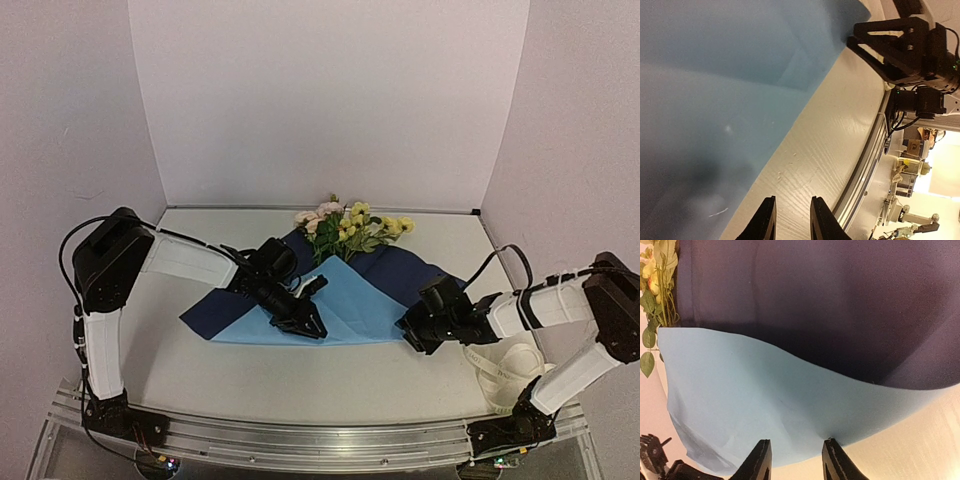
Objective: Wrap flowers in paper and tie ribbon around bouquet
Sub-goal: Press the fold line of the 1/4-folded wrapping paper.
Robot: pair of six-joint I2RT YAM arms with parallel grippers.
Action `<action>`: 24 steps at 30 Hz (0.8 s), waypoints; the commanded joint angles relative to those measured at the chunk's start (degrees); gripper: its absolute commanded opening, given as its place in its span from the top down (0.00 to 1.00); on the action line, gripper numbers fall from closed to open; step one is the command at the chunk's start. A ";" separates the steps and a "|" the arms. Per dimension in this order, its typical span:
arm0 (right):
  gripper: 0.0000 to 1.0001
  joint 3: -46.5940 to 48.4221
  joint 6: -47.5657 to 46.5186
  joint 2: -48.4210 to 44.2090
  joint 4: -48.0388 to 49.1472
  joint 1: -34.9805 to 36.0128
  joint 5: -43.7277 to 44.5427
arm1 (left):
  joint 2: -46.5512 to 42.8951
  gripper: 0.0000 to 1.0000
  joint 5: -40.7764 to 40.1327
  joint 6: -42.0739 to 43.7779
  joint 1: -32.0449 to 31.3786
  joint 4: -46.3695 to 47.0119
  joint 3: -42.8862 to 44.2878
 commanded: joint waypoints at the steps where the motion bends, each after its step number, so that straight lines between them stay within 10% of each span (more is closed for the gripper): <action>1: 0.62 -0.83 1.02 -3.03 -0.72 -0.27 2.74 | -2.08 0.75 -2.29 0.15 2.16 0.57 -4.49; 24: 0.61 -7.70 1.91 -4.70 -0.37 -5.31 1.18 | -9.91 0.76 -3.48 1.41 11.41 0.16 -17.17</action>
